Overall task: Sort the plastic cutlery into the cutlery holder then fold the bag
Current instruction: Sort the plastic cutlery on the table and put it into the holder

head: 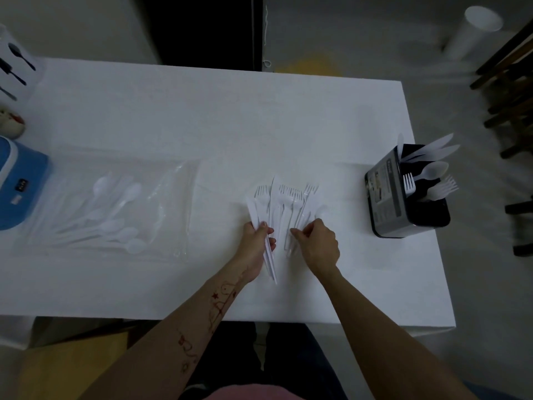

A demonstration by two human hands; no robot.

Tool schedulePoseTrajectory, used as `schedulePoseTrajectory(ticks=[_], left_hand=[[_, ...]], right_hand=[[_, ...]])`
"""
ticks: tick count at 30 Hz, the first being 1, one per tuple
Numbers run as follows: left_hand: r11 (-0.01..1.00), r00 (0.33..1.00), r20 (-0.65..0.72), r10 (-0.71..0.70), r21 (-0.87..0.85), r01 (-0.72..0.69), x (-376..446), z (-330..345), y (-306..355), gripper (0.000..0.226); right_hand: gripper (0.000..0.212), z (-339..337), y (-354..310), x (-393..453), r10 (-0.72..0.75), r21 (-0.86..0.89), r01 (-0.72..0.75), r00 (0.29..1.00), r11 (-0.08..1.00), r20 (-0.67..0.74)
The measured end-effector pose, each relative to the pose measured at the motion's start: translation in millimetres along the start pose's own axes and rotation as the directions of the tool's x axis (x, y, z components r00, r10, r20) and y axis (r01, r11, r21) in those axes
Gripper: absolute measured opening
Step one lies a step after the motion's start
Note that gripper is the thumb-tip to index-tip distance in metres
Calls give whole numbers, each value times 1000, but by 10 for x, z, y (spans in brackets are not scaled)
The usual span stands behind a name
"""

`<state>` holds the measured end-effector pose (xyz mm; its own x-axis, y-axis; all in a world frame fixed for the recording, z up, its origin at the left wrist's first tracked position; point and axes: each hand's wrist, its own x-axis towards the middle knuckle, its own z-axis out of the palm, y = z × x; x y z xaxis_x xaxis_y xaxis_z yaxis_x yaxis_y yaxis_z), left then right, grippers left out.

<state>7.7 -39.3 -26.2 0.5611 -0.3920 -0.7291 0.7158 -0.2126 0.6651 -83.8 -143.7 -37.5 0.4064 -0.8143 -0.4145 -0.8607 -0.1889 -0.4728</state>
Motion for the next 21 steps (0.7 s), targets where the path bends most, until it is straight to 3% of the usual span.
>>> schedulePoseTrajectory(ticks=[6, 10, 14, 17, 21], left_hand=[[999, 1000, 9, -26, 21, 26, 21, -6, -28, 25], [999, 1000, -5, -14, 39, 14, 32, -5, -18, 32], [1000, 1000, -10, -22, -7, 22, 15, 27, 35, 33], [994, 999, 34, -37, -101, 40, 15, 45, 71, 37], [986, 996, 72, -54, -153, 64, -4, 82, 102, 45]], right_hand=[[22, -27, -25, 24, 104, 101, -104, 995, 989, 5], [18, -111, -13, -37, 71, 142, -71, 997, 987, 3], [12, -147, 19, -181, -150, 230, 145, 989, 962, 2], [12, -139, 42, -284, -336, 215, 317, 940, 924, 55], [10, -115, 53, -351, -463, 227, 429, 878, 874, 123]])
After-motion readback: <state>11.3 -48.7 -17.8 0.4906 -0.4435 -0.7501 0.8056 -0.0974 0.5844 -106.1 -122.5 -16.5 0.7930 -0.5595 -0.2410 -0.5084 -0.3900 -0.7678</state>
